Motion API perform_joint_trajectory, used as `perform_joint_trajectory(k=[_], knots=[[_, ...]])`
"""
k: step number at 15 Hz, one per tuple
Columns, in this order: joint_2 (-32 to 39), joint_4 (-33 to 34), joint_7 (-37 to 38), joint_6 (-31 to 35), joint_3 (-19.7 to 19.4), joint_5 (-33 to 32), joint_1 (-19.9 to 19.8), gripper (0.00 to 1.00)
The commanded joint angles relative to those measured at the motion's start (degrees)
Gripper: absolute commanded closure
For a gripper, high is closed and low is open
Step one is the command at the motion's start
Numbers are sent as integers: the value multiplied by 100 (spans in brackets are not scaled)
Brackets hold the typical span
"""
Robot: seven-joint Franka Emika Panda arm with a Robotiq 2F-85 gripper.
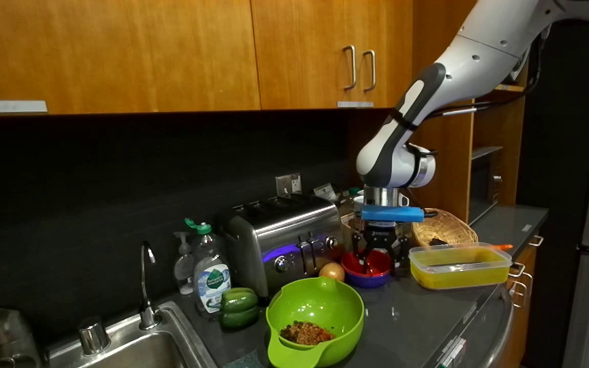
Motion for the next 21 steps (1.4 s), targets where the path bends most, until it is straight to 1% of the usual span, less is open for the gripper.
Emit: perform_joint_trajectory(k=[1, 2, 4, 6, 7, 8, 9, 15, 21], knots=[[-28, 4, 169, 31, -15, -72, 65, 61], [-66, -25, 168, 8, 0, -51, 65, 69], [-142, -85, 176, -25, 19, -35, 74, 81], [-205, -129, 146, -18, 50, 1, 83, 97], [-257, -152, 156, -40, 63, 13, 91, 100], [-306, -178, 152, -52, 81, 31, 97, 100], [-356, -212, 139, -55, 98, 43, 108, 96], [-741, -414, 95, -187, 274, 133, 144, 96], [-1060, -548, 115, -664, 350, 288, 93, 96]])
